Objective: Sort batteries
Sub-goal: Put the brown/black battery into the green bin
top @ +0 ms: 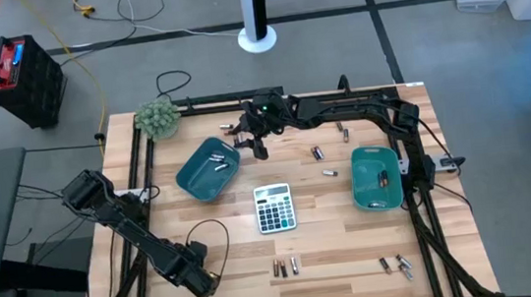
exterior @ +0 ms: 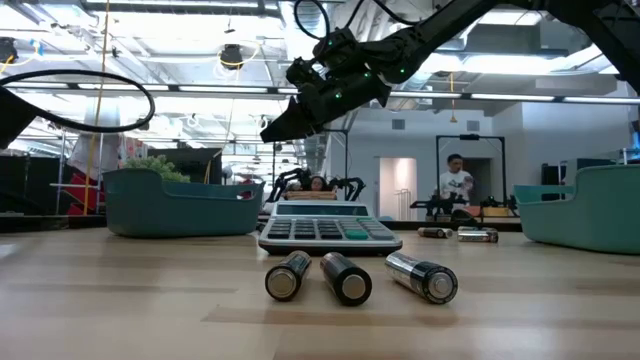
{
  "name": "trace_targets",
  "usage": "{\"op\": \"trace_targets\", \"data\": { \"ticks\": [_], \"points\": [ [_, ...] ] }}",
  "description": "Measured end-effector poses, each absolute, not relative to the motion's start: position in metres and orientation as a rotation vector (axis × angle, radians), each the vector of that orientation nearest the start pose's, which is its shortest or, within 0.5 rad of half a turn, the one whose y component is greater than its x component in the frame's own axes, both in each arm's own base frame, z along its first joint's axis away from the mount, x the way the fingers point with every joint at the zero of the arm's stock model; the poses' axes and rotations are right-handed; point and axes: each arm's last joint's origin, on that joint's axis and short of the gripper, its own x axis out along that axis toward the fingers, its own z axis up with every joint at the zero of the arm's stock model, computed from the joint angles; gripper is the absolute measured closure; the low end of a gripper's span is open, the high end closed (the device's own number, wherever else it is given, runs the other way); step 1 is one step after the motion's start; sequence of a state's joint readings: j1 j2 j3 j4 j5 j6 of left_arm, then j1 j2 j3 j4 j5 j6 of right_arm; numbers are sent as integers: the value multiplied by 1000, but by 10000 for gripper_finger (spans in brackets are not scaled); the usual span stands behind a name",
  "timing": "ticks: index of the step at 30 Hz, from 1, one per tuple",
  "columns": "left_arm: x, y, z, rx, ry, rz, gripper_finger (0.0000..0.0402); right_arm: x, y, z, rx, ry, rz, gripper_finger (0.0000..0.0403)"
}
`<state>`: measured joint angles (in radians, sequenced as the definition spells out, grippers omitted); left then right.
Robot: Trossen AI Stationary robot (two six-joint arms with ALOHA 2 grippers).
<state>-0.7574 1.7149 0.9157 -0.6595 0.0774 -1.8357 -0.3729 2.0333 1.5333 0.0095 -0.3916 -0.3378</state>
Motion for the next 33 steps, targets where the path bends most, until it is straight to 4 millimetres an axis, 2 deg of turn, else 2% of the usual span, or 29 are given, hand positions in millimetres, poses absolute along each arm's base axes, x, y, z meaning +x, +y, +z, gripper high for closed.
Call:
{"op": "trace_targets", "data": {
  "ticks": [9, 14, 19, 25, 33],
  "points": [
    [212, -187, 146, -846, 1283, 678, 362, 430, -161, 250, -149, 410, 77, 180],
    [216, -180, 149, -735, 1117, 692, 362, 417, -159, 283, -212, 344, 66, 180],
    [226, -167, 150, -618, 1033, 682, 362, 388, -147, 333, -300, 283, 66, 180],
    [247, -139, 163, -472, 917, 660, 362, 342, -128, 397, -370, 169, 45, 180],
    [282, -100, 203, -240, 644, 545, 362, 287, -104, 442, -384, 123, 37, 180]
  ]
}}
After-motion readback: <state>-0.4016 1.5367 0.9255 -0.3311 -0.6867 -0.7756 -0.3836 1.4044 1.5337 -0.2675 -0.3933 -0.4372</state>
